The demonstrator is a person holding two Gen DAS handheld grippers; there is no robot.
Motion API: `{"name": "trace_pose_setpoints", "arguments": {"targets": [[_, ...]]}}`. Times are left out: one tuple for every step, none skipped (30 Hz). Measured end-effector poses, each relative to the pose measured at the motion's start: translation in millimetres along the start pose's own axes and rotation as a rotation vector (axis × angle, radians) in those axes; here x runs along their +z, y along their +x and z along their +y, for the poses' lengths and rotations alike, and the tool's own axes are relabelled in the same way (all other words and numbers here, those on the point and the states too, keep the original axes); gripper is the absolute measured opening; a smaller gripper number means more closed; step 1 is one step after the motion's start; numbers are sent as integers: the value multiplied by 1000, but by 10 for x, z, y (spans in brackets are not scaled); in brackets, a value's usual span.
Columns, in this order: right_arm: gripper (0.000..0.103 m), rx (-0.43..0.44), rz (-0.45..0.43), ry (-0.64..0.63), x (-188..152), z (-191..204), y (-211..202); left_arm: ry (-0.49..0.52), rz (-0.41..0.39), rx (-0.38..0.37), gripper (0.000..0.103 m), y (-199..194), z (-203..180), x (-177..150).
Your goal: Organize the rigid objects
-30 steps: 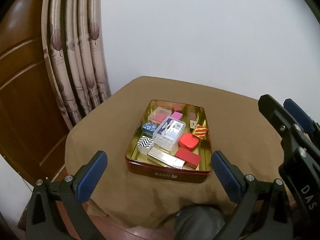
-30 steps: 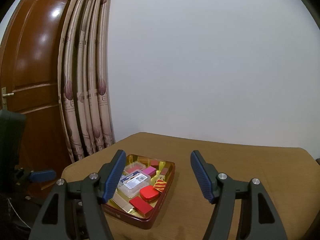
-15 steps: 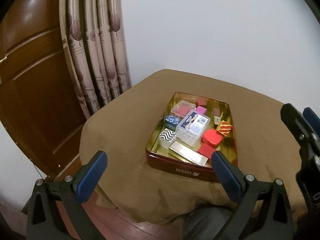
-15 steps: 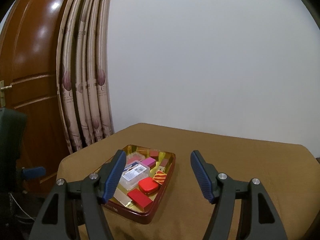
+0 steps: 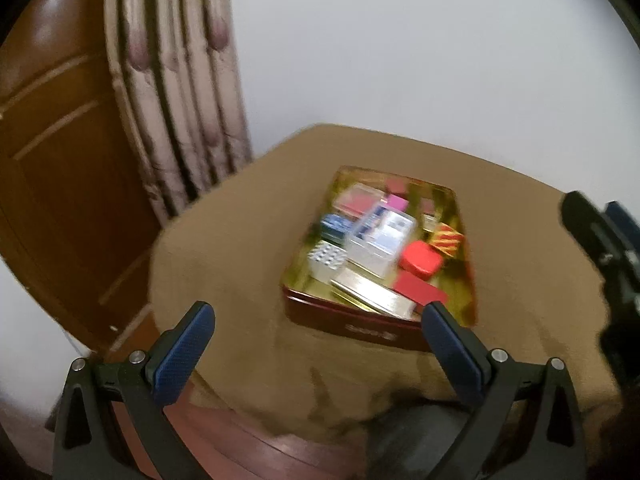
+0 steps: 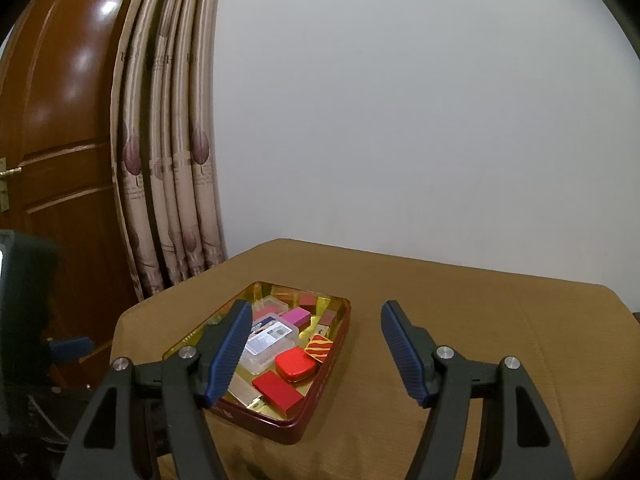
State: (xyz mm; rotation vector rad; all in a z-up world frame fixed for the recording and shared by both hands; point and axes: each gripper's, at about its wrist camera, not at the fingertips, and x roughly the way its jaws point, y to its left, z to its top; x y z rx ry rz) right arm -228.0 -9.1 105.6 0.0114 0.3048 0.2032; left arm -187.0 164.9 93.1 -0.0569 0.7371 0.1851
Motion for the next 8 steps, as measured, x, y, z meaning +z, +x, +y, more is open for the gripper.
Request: {"name": "trace_pose_setpoints", "arguments": {"targets": [[69,1,6,-3,-5,7,13,5,-7,9,102,-12,-9,0],[69,1,10,-4,-9,12,22,24,-20,19,102,-34,-32,-3],[69,0,12,-5,-13,15,29,39,-23,16,102,-43,-52,-4],[69,-3,13,-7,-18,21,34,45,-22,11,102,-51,-64,-4],[69,-2,14,-9,-21,24,38,44,-21,9,102,-55,-74,-6],[69,-1,15,-10,-23,29,42,45,-22,8,102,-57,-83,-8],[69,-2,17,-12,-24,33,46,47,-20,10,102,-56,-86,-8],[69,-3,19,-14,-25,36,52,43,-16,12,102,-54,-79,-6]]}}
